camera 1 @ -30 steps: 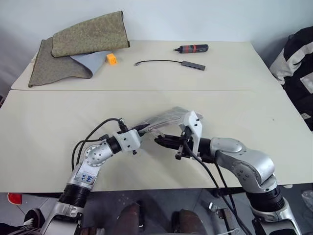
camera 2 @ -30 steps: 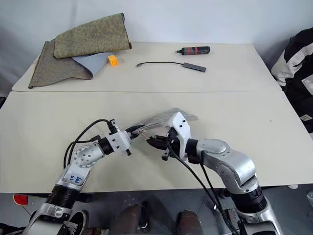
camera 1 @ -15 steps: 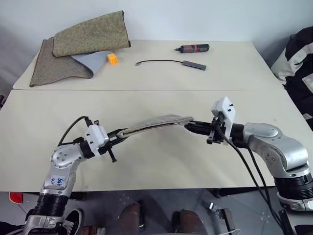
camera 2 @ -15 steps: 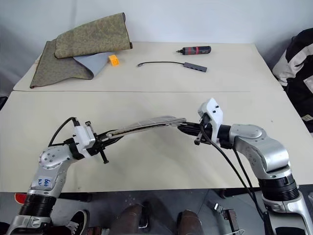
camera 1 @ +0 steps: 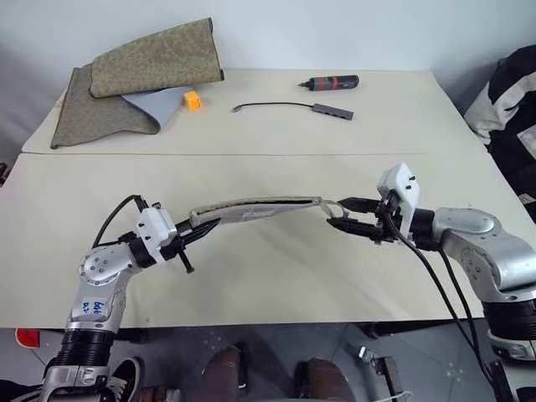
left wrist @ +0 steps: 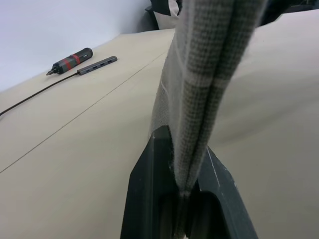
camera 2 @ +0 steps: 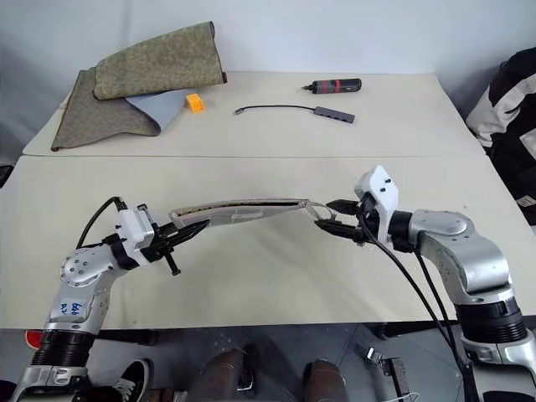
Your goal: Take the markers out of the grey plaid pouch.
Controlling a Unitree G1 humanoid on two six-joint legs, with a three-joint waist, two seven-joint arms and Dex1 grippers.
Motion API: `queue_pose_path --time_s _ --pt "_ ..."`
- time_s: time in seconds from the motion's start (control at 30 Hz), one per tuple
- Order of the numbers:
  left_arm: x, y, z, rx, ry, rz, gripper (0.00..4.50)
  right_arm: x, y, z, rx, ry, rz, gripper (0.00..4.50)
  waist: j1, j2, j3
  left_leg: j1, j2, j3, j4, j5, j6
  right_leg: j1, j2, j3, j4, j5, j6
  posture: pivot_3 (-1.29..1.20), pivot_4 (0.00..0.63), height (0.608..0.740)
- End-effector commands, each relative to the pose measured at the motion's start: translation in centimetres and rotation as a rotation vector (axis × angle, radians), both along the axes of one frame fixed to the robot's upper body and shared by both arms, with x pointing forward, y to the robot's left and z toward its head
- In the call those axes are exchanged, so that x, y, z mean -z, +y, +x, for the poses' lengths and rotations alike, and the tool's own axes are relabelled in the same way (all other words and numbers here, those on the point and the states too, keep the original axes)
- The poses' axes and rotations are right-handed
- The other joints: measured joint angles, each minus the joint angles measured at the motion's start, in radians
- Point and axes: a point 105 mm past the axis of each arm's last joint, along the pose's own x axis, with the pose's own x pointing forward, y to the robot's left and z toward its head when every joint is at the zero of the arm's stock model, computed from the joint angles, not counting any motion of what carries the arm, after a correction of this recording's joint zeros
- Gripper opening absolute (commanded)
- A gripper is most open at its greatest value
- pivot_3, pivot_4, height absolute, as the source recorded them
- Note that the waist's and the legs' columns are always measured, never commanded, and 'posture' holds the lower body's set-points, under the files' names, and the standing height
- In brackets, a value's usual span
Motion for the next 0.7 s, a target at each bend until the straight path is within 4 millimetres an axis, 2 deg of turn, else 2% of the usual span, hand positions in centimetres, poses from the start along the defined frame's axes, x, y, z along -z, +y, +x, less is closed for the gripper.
queue_pose_path --time_s 0.03,0.1,0.17,0.27,0.43,0.53,0.7 --pt "-0.8 -0.6 -0.2 0.026 -0.042 0.012 0.0 -3.3 -1.4 -0.7 -0.015 -0.104 0.014 3.34 -0.001 0.0 0.0 0.0 0.0 0.0 0.0 0.0 0.0 0.0 0.0 0.0 0.0 0.0 0.0 0.0 0.15 0.74" --pt "-0.6 -0.7 -0.3 0.032 -0.043 0.023 0.0 -4.4 -1.9 -0.5 0.012 -0.127 0.038 3.34 -0.002 0.0 0.0 0.0 0.0 0.0 0.0 0.0 0.0 0.001 0.0 0.0 -0.001 0.0 0.0 0.0 0.15 0.74" --pt "-0.5 -0.9 -0.3 0.038 -0.043 0.03 0.0 -5.4 -1.6 -0.4 0.008 -0.168 0.05 3.34 -0.004 0.0 0.0 0.0 0.001 0.0 0.0 0.0 0.0 0.001 0.0 0.0 -0.001 0.0 0.0 0.0 0.15 0.74" --pt "-0.3 -1.2 -0.1 0.044 -0.042 0.035 0.0 -7.2 1.7 -0.7 -0.074 -0.266 0.124 2.76 -0.01 0.0 0.0 0.001 0.002 0.0 -0.001 0.0 -0.001 0.0 0.0 0.0 -0.002 0.0 0.0 0.0 0.15 0.74" --pt "-0.4 -2.7 0.3 0.073 -0.042 0.05 0.0 -6.2 8.9 -2.2 -0.221 -0.381 0.175 0.9 -0.007 0.0 0.0 0.001 0.002 0.0 -0.002 0.0 -0.002 0.0 0.001 0.0 0.002 0.0 0.0 0.0 0.15 0.74" --pt "-0.5 -3.4 0.5 0.087 -0.04 0.05 0.0 -5.7 10.6 -2.7 -0.249 -0.411 0.177 0.02 0.0 0.001 0.001 0.0 0.0 0.0 -0.003 0.001 -0.001 -0.001 0.002 -0.001 0.002 0.0 0.0 0.0 0.15 0.74" --pt "-0.2 -3.7 0.4 0.095 -0.022 0.042 0.0 -4.5 10.1 -2.7 -0.266 -0.42 0.099 0.02 -0.002 0.001 0.0 0.0 -0.003 -0.001 -0.002 0.001 0.001 0.001 0.0 0.0 0.001 0.002 0.003 0.0 0.15 0.74"
